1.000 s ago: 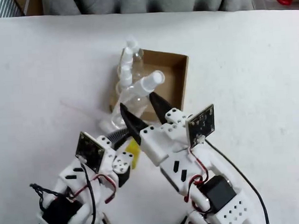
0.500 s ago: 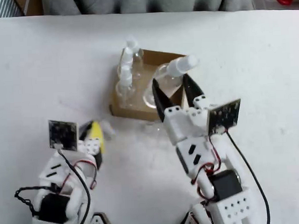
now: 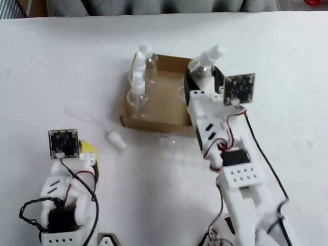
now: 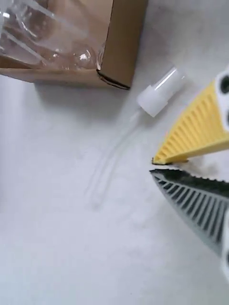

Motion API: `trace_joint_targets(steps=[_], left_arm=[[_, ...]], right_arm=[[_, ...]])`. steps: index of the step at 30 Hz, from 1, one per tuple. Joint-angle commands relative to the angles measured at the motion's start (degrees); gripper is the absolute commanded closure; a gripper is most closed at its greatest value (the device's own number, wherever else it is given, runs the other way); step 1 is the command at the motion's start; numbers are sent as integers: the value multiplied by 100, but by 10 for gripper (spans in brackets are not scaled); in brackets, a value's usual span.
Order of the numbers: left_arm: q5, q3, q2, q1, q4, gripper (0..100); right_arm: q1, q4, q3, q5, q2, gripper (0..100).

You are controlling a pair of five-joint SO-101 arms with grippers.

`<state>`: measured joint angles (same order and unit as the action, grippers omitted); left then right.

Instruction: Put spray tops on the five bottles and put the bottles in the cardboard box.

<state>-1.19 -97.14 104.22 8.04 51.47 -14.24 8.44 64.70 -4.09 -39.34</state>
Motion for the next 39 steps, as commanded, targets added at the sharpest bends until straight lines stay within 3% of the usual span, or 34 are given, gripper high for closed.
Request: trace_joint_targets(steps=[1, 5, 10, 23, 34, 39], left_arm=[[62, 18, 48, 66, -53, 980], [70, 18, 48, 66, 44, 980], [624, 18, 48, 66, 53, 980], [703, 18, 48, 66, 167, 980], [703, 18, 48, 66, 167, 980], [703, 18, 48, 66, 149, 980]], right_arm=[[92, 259, -782, 79, 611, 984], [136, 259, -1433, 35, 1429, 983], [154, 259, -2057, 70, 2246, 983], [154, 312, -3103, 79, 3644, 983], [215, 1780, -3165, 114, 4760, 983], [215, 2237, -3165, 765, 5174, 983]])
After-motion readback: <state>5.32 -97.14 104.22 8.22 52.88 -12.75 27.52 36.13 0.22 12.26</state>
